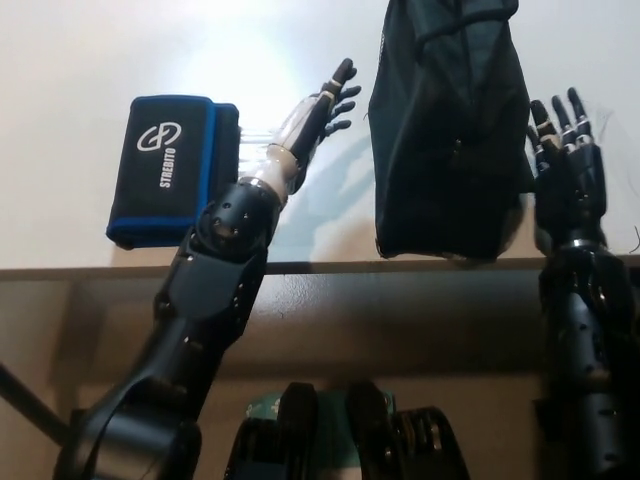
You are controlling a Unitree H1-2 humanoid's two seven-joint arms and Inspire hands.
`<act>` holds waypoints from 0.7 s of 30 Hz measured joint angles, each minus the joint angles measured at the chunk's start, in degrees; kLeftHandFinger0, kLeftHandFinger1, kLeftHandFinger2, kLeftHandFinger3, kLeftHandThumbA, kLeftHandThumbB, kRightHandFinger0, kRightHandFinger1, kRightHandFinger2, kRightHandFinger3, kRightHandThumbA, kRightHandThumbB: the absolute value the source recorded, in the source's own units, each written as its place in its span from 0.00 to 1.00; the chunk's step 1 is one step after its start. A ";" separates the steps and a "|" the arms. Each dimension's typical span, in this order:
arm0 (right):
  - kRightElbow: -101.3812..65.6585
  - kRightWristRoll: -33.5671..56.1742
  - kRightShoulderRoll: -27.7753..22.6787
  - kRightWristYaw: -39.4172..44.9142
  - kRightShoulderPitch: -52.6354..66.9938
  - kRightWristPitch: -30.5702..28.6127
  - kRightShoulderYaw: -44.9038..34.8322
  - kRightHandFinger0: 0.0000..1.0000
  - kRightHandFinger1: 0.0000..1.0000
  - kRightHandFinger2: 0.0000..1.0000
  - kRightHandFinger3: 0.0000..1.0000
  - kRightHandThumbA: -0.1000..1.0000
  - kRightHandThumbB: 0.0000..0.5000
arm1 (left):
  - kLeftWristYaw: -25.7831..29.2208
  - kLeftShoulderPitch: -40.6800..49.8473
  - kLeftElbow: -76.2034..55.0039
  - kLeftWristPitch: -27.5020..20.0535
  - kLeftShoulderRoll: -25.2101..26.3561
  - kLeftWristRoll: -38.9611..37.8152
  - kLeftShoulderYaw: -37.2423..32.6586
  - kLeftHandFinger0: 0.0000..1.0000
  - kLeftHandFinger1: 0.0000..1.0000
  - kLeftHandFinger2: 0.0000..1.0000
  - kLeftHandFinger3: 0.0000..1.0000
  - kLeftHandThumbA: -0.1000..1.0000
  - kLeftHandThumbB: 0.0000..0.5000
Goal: Use both hands to pick up the lunch bag on the right hand side and smoothly move it near the note book on the left hand side
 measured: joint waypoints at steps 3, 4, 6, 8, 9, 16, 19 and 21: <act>3.85 0.28 0.29 0.29 -1.70 -0.97 -0.14 1.00 1.00 1.00 1.00 1.00 0.48 | 0.49 -1.53 4.22 -1.13 -0.63 0.39 -0.27 1.00 1.00 1.00 1.00 1.00 0.85; 4.54 0.33 0.39 0.35 -2.04 -1.17 -0.17 1.00 1.00 1.00 1.00 1.00 0.49 | 0.55 -1.70 4.69 -1.32 -0.72 0.42 -0.28 1.00 1.00 1.00 1.00 1.00 0.83; 7.78 0.50 0.91 0.96 -3.65 -2.33 -0.21 1.00 1.00 1.00 1.00 1.00 0.50 | 0.87 -2.38 7.16 -2.24 -1.24 0.57 -0.26 1.00 1.00 1.00 1.00 1.00 0.83; 9.96 0.59 1.11 1.28 -4.61 -3.14 -0.21 1.00 1.00 1.00 1.00 1.00 0.47 | 0.90 -2.46 8.19 -2.72 -1.45 0.59 -0.20 1.00 1.00 1.00 1.00 1.00 0.83; 10.64 0.61 1.22 1.33 -4.89 -3.61 -0.20 1.00 1.00 1.00 1.00 1.00 0.48 | 0.89 -2.46 8.50 -2.85 -1.49 0.59 -0.18 1.00 1.00 1.00 1.00 1.00 0.87; 13.39 0.39 3.44 1.41 -6.05 -6.73 0.55 1.00 1.00 1.00 1.00 1.00 0.56 | 0.83 -2.43 8.78 -3.60 -1.54 0.56 0.11 1.00 1.00 1.00 1.00 1.00 0.85; 13.92 0.20 4.47 1.46 -6.29 -7.33 1.36 1.00 1.00 1.00 1.00 1.00 0.56 | 0.85 -2.16 8.02 -3.98 -1.45 0.62 0.08 1.00 1.00 1.00 1.00 1.00 0.84; 14.23 0.01 5.06 1.57 -6.34 -7.80 1.87 1.00 1.00 1.00 1.00 1.00 0.57 | 0.84 -1.82 7.27 -4.28 -1.28 0.62 0.10 1.00 1.00 1.00 1.00 1.00 0.82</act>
